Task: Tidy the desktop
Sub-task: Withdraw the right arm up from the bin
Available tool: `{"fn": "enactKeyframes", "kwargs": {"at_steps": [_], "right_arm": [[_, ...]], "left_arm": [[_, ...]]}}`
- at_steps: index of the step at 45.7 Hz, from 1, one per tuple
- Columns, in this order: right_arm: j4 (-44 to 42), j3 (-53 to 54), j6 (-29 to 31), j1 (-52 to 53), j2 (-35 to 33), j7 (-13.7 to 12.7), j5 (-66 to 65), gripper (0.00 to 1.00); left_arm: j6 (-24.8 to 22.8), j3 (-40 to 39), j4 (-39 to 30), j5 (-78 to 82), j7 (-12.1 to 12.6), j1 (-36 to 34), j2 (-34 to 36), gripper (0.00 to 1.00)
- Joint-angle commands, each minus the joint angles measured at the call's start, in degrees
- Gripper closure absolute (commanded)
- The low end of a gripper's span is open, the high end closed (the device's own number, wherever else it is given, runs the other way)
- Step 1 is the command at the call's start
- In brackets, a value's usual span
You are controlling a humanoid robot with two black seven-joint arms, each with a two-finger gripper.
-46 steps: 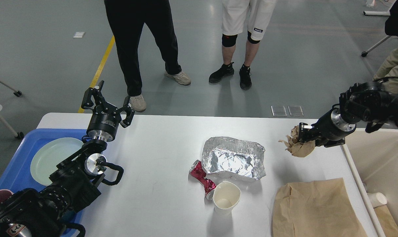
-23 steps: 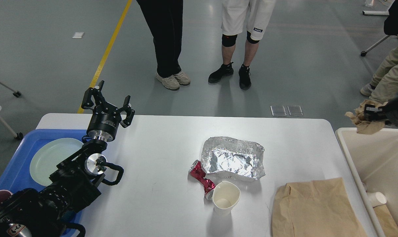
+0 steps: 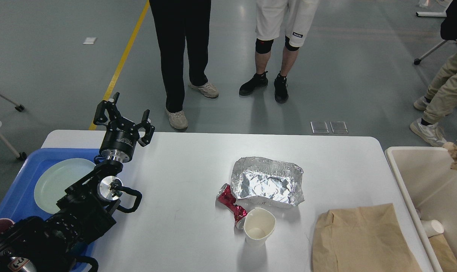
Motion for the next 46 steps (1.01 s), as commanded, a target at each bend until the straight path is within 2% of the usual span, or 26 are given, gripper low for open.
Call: {"fn": "enactKeyframes", "kwargs": {"at_steps": [1, 8, 15, 16, 19, 22, 25, 35, 40, 46], "right_arm": [[-6.01, 10.00, -1.04, -8.77, 1.63, 0.19, 2.80, 1.00], [-12.96, 16.95, -1.04, -16.16, 6.03, 0.19, 3.51, 1.00], [-13.75, 18.54, -1.04, -18.37, 7.09, 0.19, 3.51, 1.00], [-13.75, 18.45, -1.04, -18.45, 6.74, 0.11, 3.51, 0.86], [-13.75, 18.10, -1.13, -18.63, 6.47, 0.11, 3.51, 0.53], [-13.75, 18.01, -1.13, -18.72, 6.38, 0.11, 3.51, 0.37], [-13.75, 17.83, -1.13, -18.72, 5.95, 0.11, 3.33, 0.32], [-13.84, 17.66, -1.13, -18.89, 5.15, 0.10, 3.33, 0.28], [-13.84, 17.66, -1.13, -18.81, 4.63, 0.11, 3.33, 0.18], [-13.75, 17.48, -1.13, -18.72, 4.27, 0.11, 3.33, 0.15]], "left_arm": [[0.00, 0.00, 0.00, 0.01, -0.01, 0.00, -0.01, 0.03], [0.00, 0.00, 0.00, 0.01, -0.01, 0.00, -0.01, 0.03], [0.00, 0.00, 0.00, 0.01, -0.01, 0.00, 0.08, 0.03], [0.00, 0.00, 0.00, 0.01, -0.01, 0.00, -0.01, 0.03], [0.00, 0.00, 0.00, 0.01, -0.01, 0.00, -0.01, 0.03], [0.00, 0.00, 0.00, 0.01, -0.01, 0.00, -0.01, 0.03], [0.00, 0.00, 0.00, 0.01, -0.01, 0.00, -0.01, 0.03], [0.00, 0.00, 0.00, 0.01, 0.08, 0.00, -0.01, 0.03], [0.00, 0.00, 0.00, 0.01, -0.01, 0.00, -0.01, 0.03], [0.00, 0.00, 0.00, 0.01, -0.01, 0.00, -0.01, 0.03]]}}
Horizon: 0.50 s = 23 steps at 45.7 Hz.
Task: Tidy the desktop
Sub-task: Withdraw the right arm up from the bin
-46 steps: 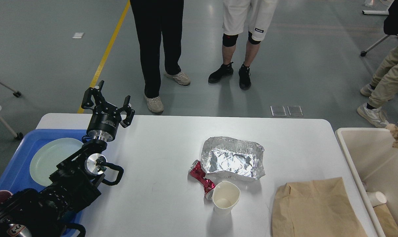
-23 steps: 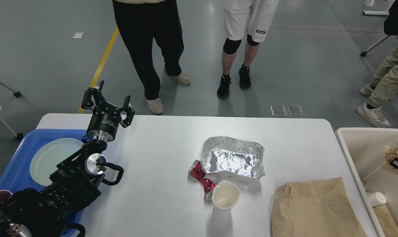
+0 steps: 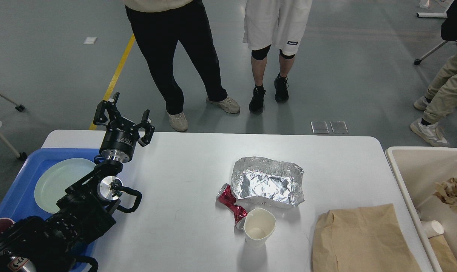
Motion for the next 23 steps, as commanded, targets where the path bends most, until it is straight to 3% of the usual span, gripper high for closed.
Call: {"fn": "enactKeyframes", "kwargs": {"at_steps": [1, 5, 15, 23], "right_arm": [[0.16, -0.10, 0.10, 0.24, -0.32, 0.01, -0.01, 0.14], [0.25, -0.28, 0.27, 0.94, -0.41, 0.01, -0.09, 0.00], [1.65, -2.90, 1.24, 4.37, -2.16, 0.01, -0.27, 0.00], [12.10, -15.11, 7.29, 14.90, -7.17, 0.10, -0.97, 0.00]], "left_arm": [[0.00, 0.00, 0.00, 0.00, -0.01, 0.00, 0.00, 0.03], [0.00, 0.00, 0.00, 0.00, -0.01, 0.00, 0.00, 0.03], [0.00, 0.00, 0.00, 0.00, -0.01, 0.00, 0.00, 0.03], [0.00, 0.00, 0.00, 0.00, 0.08, 0.00, 0.00, 0.03]]}}
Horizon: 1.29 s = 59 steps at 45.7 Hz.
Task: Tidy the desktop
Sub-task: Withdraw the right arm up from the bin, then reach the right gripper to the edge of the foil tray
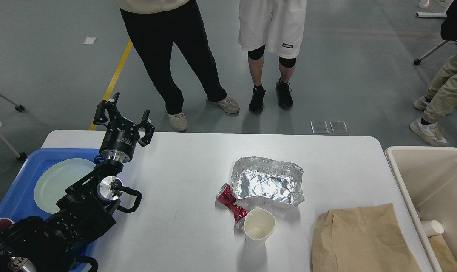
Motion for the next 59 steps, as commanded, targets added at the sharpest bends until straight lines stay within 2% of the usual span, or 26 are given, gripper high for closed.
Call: {"fn": "enactKeyframes", "kwargs": {"at_steps": [1, 8, 16, 25, 36, 40, 49, 54, 59], "right_arm": [[8.18, -9.00, 5.70, 8.83, -4.03, 0.07, -0.46, 0.00], [13.29, -16.65, 18.34, 20.52, -6.67, -0.02, -0.64, 0.00], [14.52, -24.65, 33.38, 33.00, -6.41, -0.19, -0.81, 0.00], [16.28, -28.08, 43.41, 45.40, -2.72, -0.28, -7.22, 0.00], [19.17, -28.79, 53.69, 57.88, 5.45, -0.28, -12.94, 0.00], [21.72, -28.70, 55.37, 61.92, 8.79, -0.28, -14.52, 0.00], [27.88, -27.47, 55.11, 67.82, 18.89, -0.19, -14.62, 0.00], [29.72, -24.93, 54.40, 67.47, 24.96, -0.10, -13.56, 0.00], [29.90, -21.41, 54.05, 65.19, 28.04, -0.19, -13.47, 0.01]], "left_arm": [[0.00, 0.00, 0.00, 0.00, -0.01, 0.00, 0.00, 0.03], [0.00, 0.00, 0.00, 0.00, 0.07, 0.00, 0.00, 0.03], [0.00, 0.00, 0.00, 0.00, -0.01, 0.00, 0.00, 0.03], [0.00, 0.00, 0.00, 0.00, -0.01, 0.00, 0.00, 0.03], [0.00, 0.00, 0.00, 0.00, -0.01, 0.00, 0.00, 0.03], [0.00, 0.00, 0.00, 0.00, -0.01, 0.00, 0.09, 0.03], [0.00, 0.00, 0.00, 0.00, -0.01, 0.00, 0.00, 0.03], [0.00, 0.00, 0.00, 0.00, -0.01, 0.00, 0.00, 0.03], [0.00, 0.00, 0.00, 0.00, -0.01, 0.00, 0.00, 0.03]]}}
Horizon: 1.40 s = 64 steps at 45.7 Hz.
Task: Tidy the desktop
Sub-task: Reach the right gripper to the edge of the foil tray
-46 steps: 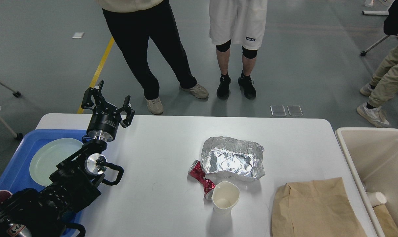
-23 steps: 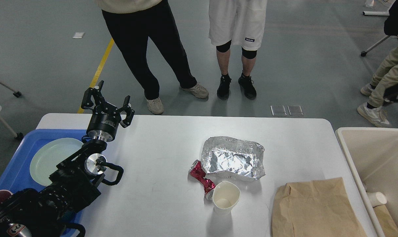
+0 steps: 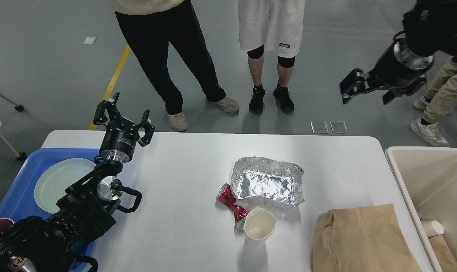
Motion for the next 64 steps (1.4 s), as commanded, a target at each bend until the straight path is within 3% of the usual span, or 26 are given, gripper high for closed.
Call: {"fn": "enactKeyframes", "kwargs": {"at_steps": [1, 14, 22, 64], "right_arm": [[0.29, 4.27, -0.54, -3.18, 4.20, -0.06, 0.25, 0.01], [-0.33, 8.93, -9.32, -15.49, 10.62, -0.15, 0.69, 0.01], [-3.31, 9.02, -15.21, -22.26, 11.06, -0.15, 0.69, 0.01], [-14.92, 10.78, -25.41, -43.44, 10.62, -0.15, 0.69, 0.01]], "left_arm": [[0.00, 0.00, 0.00, 0.01, 0.00, 0.00, -0.03, 0.03], [0.00, 0.00, 0.00, 0.01, 0.00, 0.00, -0.03, 0.03], [0.00, 0.00, 0.00, 0.01, 0.09, 0.00, -0.03, 0.03], [0.00, 0.00, 0.00, 0.01, 0.00, 0.00, -0.03, 0.03]]}}
